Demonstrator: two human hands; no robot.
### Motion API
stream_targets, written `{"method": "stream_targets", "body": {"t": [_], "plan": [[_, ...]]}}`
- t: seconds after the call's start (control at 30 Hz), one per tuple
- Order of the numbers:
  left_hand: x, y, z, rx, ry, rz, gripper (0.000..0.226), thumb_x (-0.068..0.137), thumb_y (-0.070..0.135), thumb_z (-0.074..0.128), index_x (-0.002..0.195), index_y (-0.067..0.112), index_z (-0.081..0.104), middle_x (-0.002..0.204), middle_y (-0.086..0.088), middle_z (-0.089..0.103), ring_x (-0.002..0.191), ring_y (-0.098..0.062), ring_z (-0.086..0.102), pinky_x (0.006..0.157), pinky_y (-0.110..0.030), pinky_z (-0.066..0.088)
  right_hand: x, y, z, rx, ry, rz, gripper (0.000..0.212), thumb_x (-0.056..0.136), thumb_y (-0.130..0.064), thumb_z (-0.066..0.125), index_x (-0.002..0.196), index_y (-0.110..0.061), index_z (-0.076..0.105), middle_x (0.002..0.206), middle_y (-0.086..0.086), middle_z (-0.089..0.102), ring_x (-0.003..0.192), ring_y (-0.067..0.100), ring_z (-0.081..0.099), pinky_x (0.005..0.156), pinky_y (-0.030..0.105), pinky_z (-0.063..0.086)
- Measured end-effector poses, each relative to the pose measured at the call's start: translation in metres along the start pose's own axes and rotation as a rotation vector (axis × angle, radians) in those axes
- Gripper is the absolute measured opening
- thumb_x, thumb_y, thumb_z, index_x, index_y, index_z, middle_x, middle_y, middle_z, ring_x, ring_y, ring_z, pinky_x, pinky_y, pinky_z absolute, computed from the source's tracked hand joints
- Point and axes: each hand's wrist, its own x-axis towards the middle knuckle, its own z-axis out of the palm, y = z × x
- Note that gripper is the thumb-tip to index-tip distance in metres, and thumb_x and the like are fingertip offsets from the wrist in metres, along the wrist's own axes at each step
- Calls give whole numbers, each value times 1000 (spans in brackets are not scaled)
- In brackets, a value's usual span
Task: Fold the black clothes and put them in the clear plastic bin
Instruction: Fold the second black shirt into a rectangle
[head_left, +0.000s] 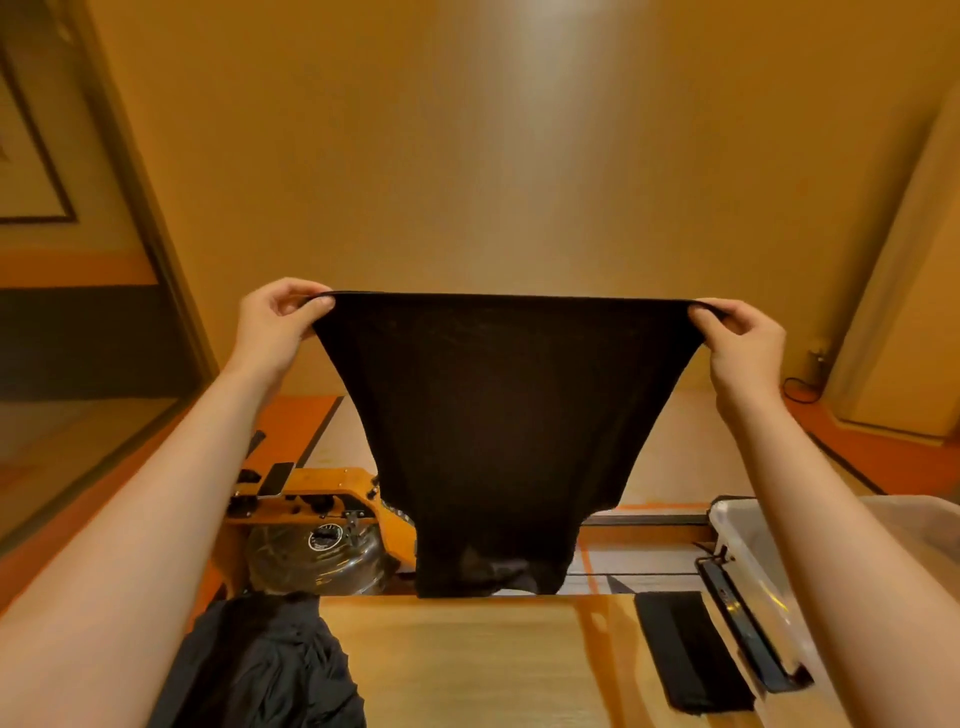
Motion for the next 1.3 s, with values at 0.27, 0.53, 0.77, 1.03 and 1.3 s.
{"method": "stream_targets", "body": {"t": [0.27, 0.53, 0.77, 1.03, 1.3], "plan": [[-85, 19, -41, -47, -46, -8, 17, 92, 4, 60, 93, 20, 67, 92, 3, 67, 87, -6, 64, 80, -22, 52, -73, -29, -44, 60, 15, 18, 18, 91, -10, 63, 89, -26, 69, 89, -7, 69, 83, 0, 65, 80, 19, 51], [-216, -26, -95, -118, -266, -252, 7, 87, 8, 66, 87, 14, 70, 88, -8, 66, 81, -20, 62, 63, -22, 48, -203, -14, -125, 75, -113, 233, 7, 89, -15, 66, 94, -17, 69, 89, -1, 70, 93, 16, 65, 72, 13, 54], [-329, -61, -136, -122, -506, -533, 22, 73, 21, 82, 83, 6, 69, 86, -15, 63, 77, -19, 64, 72, -23, 50, -298, 6, -212, 28, -355, 485, 38, 67, -36, 79, 95, -10, 73, 102, 16, 71, 102, 26, 65, 80, 24, 55], [-413, -81, -155, -219, -612, -674, 61, 33, 46, 97, 72, 8, 71, 77, -8, 62, 73, -16, 61, 65, -22, 49, -367, 26, -272, 89, -447, 719, 19, 86, 5, 54, 102, 14, 60, 92, 24, 63, 76, 18, 69, 68, 19, 57], [-399, -82, -146, -118, -615, -713, 66, 50, 37, 94, 97, -2, 68, 101, -22, 69, 95, -27, 69, 82, -32, 53, -371, 28, -269, 93, -474, 829, 37, 77, -14, 69, 108, 6, 63, 107, 23, 69, 93, 24, 71, 70, 22, 57]]}}
